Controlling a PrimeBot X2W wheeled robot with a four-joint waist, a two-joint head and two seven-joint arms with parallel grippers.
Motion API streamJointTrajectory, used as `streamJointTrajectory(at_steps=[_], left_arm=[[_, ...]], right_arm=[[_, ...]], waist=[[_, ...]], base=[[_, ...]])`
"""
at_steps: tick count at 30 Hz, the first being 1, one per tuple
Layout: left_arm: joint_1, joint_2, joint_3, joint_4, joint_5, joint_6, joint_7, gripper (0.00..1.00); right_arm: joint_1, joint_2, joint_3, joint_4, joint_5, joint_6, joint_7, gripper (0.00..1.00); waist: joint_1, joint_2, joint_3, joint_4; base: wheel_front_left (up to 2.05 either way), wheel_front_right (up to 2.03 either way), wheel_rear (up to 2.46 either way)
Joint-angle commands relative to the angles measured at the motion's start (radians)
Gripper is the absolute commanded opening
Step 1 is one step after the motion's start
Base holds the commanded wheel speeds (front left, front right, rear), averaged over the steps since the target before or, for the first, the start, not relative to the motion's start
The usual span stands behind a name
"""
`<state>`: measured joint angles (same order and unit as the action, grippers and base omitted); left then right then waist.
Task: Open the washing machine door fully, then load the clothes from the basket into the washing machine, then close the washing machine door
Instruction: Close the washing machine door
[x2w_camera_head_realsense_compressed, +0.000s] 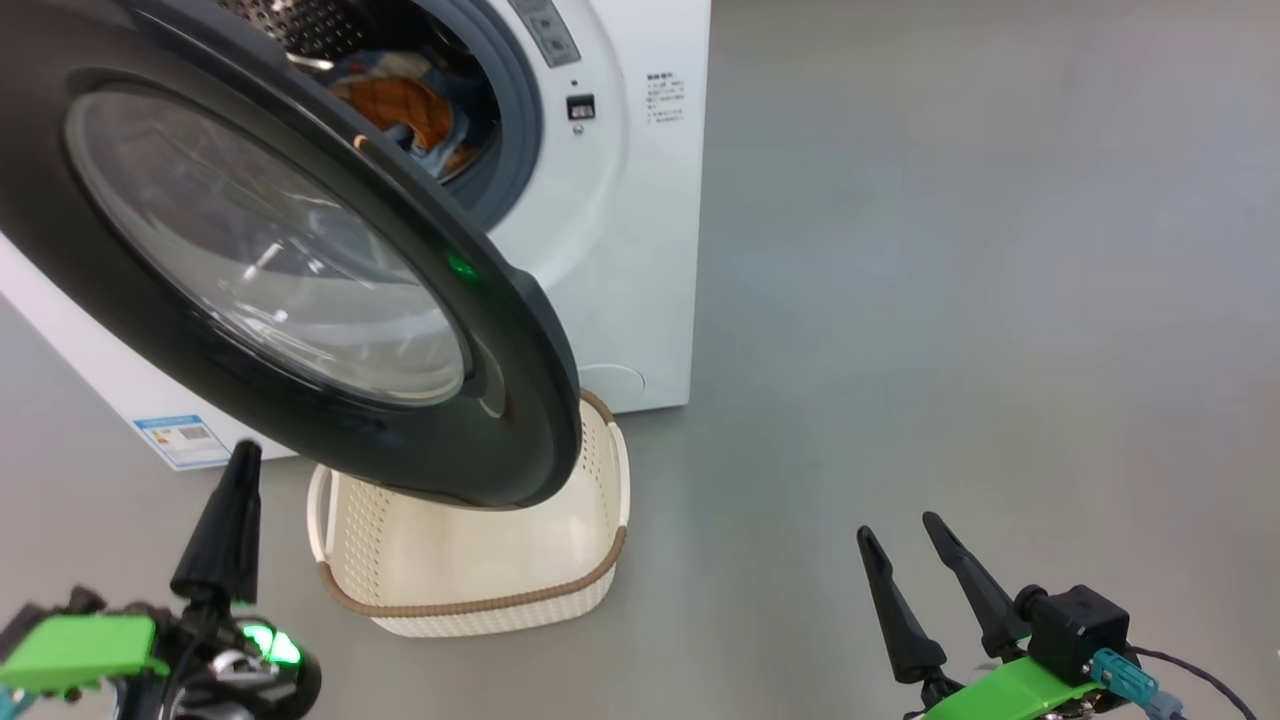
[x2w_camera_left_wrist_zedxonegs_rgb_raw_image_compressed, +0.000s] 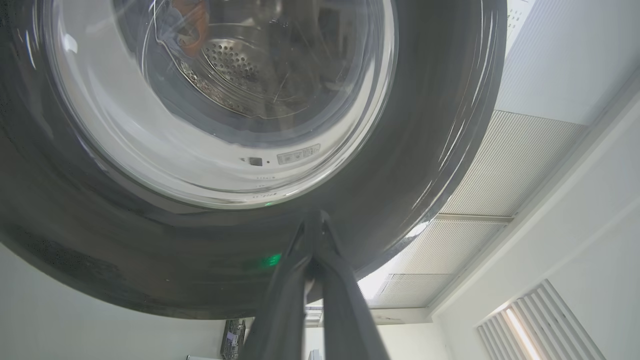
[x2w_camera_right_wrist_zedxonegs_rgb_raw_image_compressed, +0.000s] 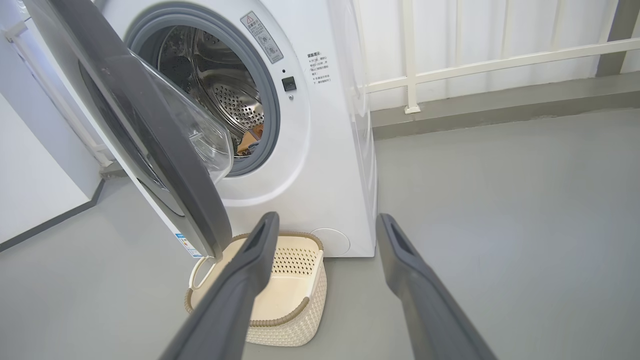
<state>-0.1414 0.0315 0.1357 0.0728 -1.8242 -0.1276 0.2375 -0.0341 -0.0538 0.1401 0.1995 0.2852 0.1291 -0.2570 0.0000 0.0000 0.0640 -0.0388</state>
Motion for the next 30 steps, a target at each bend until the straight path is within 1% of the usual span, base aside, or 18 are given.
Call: streamJointTrajectory(at_steps=[1, 4, 5, 6, 7, 8, 9, 12, 15, 17, 20, 22, 24, 26, 27, 28, 30], left_arm=[[0.004, 0.019, 0.029, -0.033, -0.001, -0.003, -0.012, 0.0], [0.034, 0.019, 0.032, -0.044, -0.001, -0.003, -0.034, 0.0], [0.043, 0.019, 0.03, -0.046, 0.002, -0.003, -0.039, 0.03], [0.053, 0.019, 0.03, -0.049, 0.01, -0.003, -0.045, 0.15], [0.063, 0.019, 0.028, -0.054, 0.017, -0.003, -0.052, 0.39], [0.072, 0.019, 0.027, -0.062, 0.022, -0.003, -0.06, 0.63], [0.082, 0.019, 0.025, -0.071, 0.032, -0.003, -0.07, 1.0], [0.11, 0.019, 0.014, -0.091, 0.083, -0.003, -0.098, 1.0], [0.123, 0.019, 0.007, -0.117, 0.179, -0.003, -0.147, 1.0], [0.132, 0.023, 0.001, -0.137, 0.263, -0.003, -0.19, 1.0], [0.144, 0.065, -0.047, -0.151, 0.436, -0.003, -0.292, 1.0], [0.15, 0.111, -0.105, -0.149, 0.553, -0.003, -0.38, 1.0], [0.157, 0.169, -0.174, -0.121, 0.68, -0.003, -0.456, 1.0], [0.155, 0.206, -0.217, -0.085, 0.8, -0.003, -0.49, 1.0], [0.153, 0.214, -0.221, -0.066, 0.859, -0.003, -0.496, 1.0], [0.145, 0.207, -0.206, -0.062, 0.913, -0.003, -0.498, 1.0], [0.142, 0.195, -0.171, -0.064, 1.055, -0.003, -0.499, 1.0]], right_arm=[[-0.002, 0.003, 0.021, -0.027, 0.009, 0.002, -0.005, 1.0], [0.005, 0.003, 0.025, -0.033, 0.0, 0.002, -0.005, 1.0], [0.007, 0.003, 0.026, -0.035, -0.003, 0.002, -0.005, 1.0], [0.009, 0.004, 0.027, -0.037, -0.004, 0.002, -0.005, 1.0], [0.011, 0.004, 0.029, -0.039, -0.004, 0.002, -0.005, 1.0], [0.012, 0.004, 0.031, -0.041, -0.004, 0.002, -0.005, 1.0], [0.013, 0.004, 0.032, -0.043, -0.004, 0.002, -0.005, 1.0], [0.016, 0.004, 0.032, -0.047, -0.006, 0.002, -0.005, 1.0], [0.017, 0.004, 0.032, -0.053, -0.037, 0.002, -0.005, 1.0], [0.017, 0.004, 0.033, -0.06, -0.043, 0.002, -0.005, 1.0], [0.017, 0.004, 0.035, -0.067, -0.048, 0.002, -0.005, 1.0], [0.016, 0.004, 0.034, -0.07, -0.049, 0.002, -0.005, 1.0], [0.017, 0.004, 0.033, -0.072, -0.049, 0.002, -0.005, 1.0], [0.018, 0.004, 0.032, -0.073, -0.049, 0.002, -0.005, 1.0], [0.019, 0.004, 0.032, -0.073, -0.048, 0.002, -0.005, 1.0], [0.019, 0.004, 0.031, -0.073, -0.047, 0.002, -0.005, 1.0], [0.019, 0.004, 0.03, -0.073, -0.046, 0.002, -0.005, 1.0]], waist=[[0.0, 0.0, -0.024, 0.015], [0.0, 0.0, -0.036, 0.022], [0.0, 0.0, -0.041, 0.024], [0.0, 0.0, -0.045, 0.025], [0.0, 0.0, -0.049, 0.026], [0.0, 0.0, -0.051, 0.027], [0.0, 0.0, -0.054, 0.028], [0.0, 0.0, -0.06, 0.031], [0.0, 0.0, -0.064, 0.034], [0.0, 0.0, -0.064, 0.034], [0.0, 0.0, -0.063, 0.035], [0.0, 0.0, -0.063, 0.036], [0.0, 0.0, -0.062, 0.036], [0.0, 0.0, -0.062, 0.036], [0.0, 0.0, -0.062, 0.037], [0.0, 0.0, -0.061, 0.037], [0.0, 0.0, -0.06, 0.036]], base=[[0.0, 0.0, 0.0], [0.0, 0.0, 0.0], [0.0, 0.0, 0.0], [0.0, 0.0, 0.0], [0.0, 0.0, 0.0], [0.0, 0.0, 0.0], [0.0, 0.0, 0.0], [0.0, 0.0, 0.0], [0.0, 0.0, 0.0], [0.0, 0.0, 0.0], [0.0, 0.0, 0.0], [0.0, 0.0, 0.0], [0.0, 0.0, 0.0], [0.0, 0.0, 0.0], [0.0, 0.0, 0.0], [0.0, 0.0, 0.0], [0.0, 0.0, 0.0]])
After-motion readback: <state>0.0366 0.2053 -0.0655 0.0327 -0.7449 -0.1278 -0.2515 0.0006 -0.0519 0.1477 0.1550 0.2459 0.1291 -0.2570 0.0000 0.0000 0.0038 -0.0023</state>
